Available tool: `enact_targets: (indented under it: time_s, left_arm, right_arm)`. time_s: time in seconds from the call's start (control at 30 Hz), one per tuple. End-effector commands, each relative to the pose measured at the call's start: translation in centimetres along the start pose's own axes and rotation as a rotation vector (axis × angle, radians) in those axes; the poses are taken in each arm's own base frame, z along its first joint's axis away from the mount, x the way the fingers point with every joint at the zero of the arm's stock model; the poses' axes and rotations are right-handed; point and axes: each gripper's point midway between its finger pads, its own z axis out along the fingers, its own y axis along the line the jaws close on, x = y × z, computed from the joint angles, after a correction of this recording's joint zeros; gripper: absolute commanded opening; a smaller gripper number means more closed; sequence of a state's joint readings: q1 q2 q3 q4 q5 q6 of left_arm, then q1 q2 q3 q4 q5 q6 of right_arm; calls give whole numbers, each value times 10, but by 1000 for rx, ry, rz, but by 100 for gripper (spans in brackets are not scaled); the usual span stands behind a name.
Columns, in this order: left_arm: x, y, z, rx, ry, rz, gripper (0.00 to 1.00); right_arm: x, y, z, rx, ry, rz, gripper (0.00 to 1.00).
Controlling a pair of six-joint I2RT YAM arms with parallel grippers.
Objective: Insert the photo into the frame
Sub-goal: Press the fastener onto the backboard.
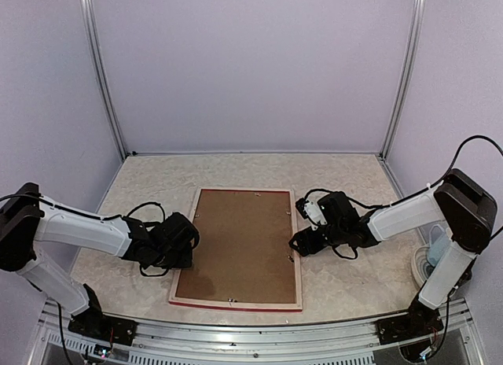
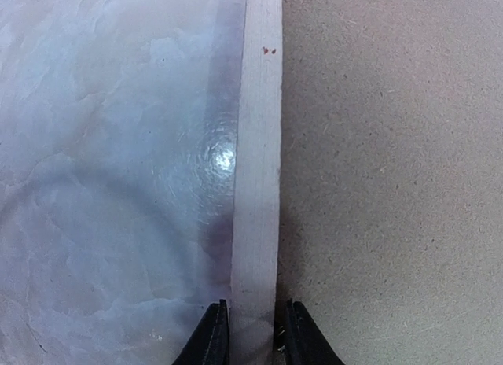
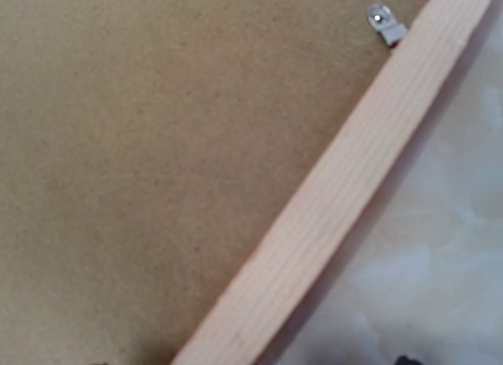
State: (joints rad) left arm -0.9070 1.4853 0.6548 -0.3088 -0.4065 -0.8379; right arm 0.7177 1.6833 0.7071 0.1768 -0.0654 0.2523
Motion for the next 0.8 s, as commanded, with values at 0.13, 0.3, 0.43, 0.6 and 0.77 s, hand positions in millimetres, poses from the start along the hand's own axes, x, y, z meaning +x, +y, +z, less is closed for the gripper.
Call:
enact_targets:
  time_s: [0.13, 0.3, 0.43, 0.6, 0.77]
  left_arm:
    - [18, 5, 0, -13, 48, 31, 24]
    - [18, 2, -1, -1, 47, 33, 22]
    - [16, 1, -2, 6, 43, 30, 18]
    - [14, -2, -3, 19, 37, 27, 15]
    - [12, -2, -4, 20, 29, 25, 15]
  right_arm:
    - [37, -6, 6, 42, 126, -23, 77]
    - [37, -7, 6, 44, 127, -23, 77]
    - [38, -7, 7, 45, 132, -24, 77]
    - [38, -7, 7, 44, 133, -24, 77]
    - [38, -7, 7, 44, 133, -25, 77]
